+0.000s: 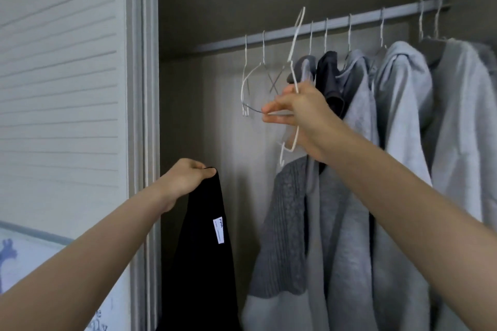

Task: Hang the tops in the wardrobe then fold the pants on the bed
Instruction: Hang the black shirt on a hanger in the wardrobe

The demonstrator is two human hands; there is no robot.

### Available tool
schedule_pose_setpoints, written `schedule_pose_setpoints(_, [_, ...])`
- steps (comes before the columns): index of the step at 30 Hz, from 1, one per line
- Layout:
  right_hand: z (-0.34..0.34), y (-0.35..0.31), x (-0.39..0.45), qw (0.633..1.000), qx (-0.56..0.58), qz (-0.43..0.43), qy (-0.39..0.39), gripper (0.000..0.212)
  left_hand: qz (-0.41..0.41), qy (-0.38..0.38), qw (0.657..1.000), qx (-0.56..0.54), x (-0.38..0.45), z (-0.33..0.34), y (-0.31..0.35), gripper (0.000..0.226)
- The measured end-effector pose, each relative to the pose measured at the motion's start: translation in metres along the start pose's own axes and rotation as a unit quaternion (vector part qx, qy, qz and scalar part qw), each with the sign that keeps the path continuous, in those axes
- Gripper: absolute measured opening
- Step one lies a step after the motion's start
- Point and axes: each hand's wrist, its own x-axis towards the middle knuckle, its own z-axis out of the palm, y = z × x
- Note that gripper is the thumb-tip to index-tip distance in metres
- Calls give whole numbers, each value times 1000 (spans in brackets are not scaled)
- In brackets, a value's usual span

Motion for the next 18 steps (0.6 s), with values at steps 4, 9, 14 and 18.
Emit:
schedule_pose_setpoints(4, [-18, 13, -75, 997, 25, 45, -57, 4, -37, 17, 999, -6, -15, 16, -5, 25])
schedule_pose_setpoints(9, [-55, 34, -154, 966, 114, 187, -137, 12, -66, 64, 996, 8, -40, 38, -18, 27])
schedule_pose_setpoints(14, [-102, 43, -205, 933, 167, 249, -199, 26, -104, 83, 991, 22, -69, 52, -32, 29])
schedule_pose_setpoints(18, [-141, 38, -227, 918, 185, 237, -259, 24, -118, 117, 986, 14, -84, 56, -42, 22])
